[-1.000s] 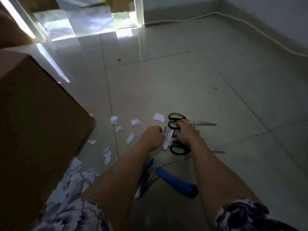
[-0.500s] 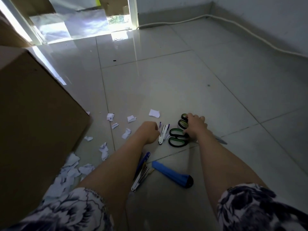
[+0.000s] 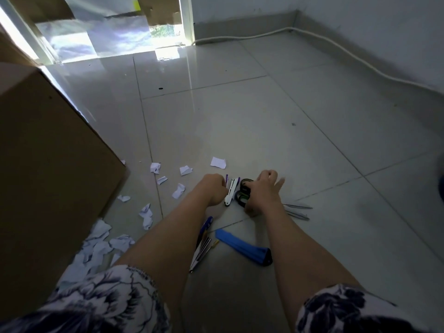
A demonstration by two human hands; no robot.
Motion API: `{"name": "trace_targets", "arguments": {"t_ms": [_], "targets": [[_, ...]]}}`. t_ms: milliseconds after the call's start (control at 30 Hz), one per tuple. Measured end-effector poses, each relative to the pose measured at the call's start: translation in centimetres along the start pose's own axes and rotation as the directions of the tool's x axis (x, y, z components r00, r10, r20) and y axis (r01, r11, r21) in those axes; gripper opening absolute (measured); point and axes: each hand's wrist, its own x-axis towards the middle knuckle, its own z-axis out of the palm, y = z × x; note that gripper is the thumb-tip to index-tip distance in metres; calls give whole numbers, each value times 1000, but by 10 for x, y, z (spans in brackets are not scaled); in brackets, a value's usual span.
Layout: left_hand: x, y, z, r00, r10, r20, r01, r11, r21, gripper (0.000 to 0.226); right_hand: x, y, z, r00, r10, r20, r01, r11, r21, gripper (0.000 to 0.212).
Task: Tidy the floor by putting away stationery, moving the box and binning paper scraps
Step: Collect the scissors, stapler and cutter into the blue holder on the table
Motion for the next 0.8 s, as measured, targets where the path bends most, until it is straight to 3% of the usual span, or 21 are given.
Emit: {"name": "trace_targets", "arguments": {"t_ms": [200, 367, 500, 600, 700, 800], "targets": [[-5, -6, 1, 1000, -6, 19, 6, 1000, 5, 8, 2, 6, 5, 990, -64, 125, 38, 979, 201, 65], [-9, -9, 0, 1000, -14, 18, 15, 998, -64, 18, -3, 11, -1, 996, -55, 71, 37, 970, 242, 72], [-9, -4, -2, 995, -67, 68, 83, 957, -276, 29, 9, 15, -33, 1000, 17, -16, -9, 916, 401, 78], [-11, 8, -7, 987, -54, 154, 126, 852, -509, 33, 20, 6, -72, 991, 50, -121, 34, 794, 607, 78], [-11, 21, -17, 987, 18, 158, 102, 688, -718, 63, 21, -18, -98, 990, 40, -137, 91, 564, 821, 77], [-11, 28, -28, 997, 59, 49, 13, 506, -862, 51, 17, -46, -105, 996, 24, -87, 75, 319, 945, 73]]}}
